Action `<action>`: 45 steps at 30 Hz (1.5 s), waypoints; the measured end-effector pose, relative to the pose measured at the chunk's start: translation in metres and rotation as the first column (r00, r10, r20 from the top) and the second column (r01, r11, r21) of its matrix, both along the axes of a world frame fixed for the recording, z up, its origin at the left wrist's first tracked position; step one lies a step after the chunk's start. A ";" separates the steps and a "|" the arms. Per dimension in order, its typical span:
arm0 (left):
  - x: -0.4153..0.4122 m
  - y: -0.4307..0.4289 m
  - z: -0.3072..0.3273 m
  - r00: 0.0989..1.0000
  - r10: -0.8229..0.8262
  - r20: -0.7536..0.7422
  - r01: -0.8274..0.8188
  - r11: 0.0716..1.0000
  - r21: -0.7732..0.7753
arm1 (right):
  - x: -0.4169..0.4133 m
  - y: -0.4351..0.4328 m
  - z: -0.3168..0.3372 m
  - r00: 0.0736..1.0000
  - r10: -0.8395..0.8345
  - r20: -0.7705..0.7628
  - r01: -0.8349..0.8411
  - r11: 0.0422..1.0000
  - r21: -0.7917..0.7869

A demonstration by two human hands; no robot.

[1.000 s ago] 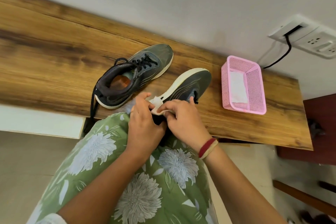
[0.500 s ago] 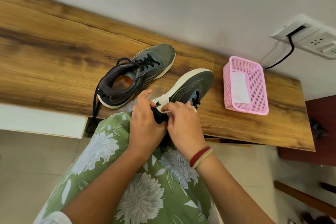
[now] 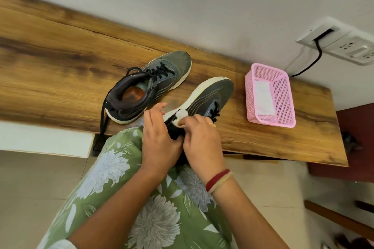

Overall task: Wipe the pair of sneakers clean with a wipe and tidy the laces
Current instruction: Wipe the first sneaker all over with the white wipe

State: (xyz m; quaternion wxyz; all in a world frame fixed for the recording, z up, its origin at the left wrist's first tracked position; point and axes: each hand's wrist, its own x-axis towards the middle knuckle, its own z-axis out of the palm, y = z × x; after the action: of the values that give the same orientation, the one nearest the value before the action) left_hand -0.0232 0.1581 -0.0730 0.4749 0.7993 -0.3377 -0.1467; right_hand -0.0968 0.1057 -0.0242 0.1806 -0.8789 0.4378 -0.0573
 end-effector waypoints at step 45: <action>0.001 0.003 0.001 0.993 -0.104 0.048 0.096 0.984 0.153 | -0.034 -0.058 0.040 0.587 -0.751 0.303 -0.002 0.372 0.928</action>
State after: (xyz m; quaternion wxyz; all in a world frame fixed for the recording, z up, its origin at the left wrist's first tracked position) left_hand -0.0226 0.1615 -0.0715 0.3958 0.8185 -0.3786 -0.1731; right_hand -0.1308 0.0473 0.0159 0.7225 -0.4253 0.5068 -0.2010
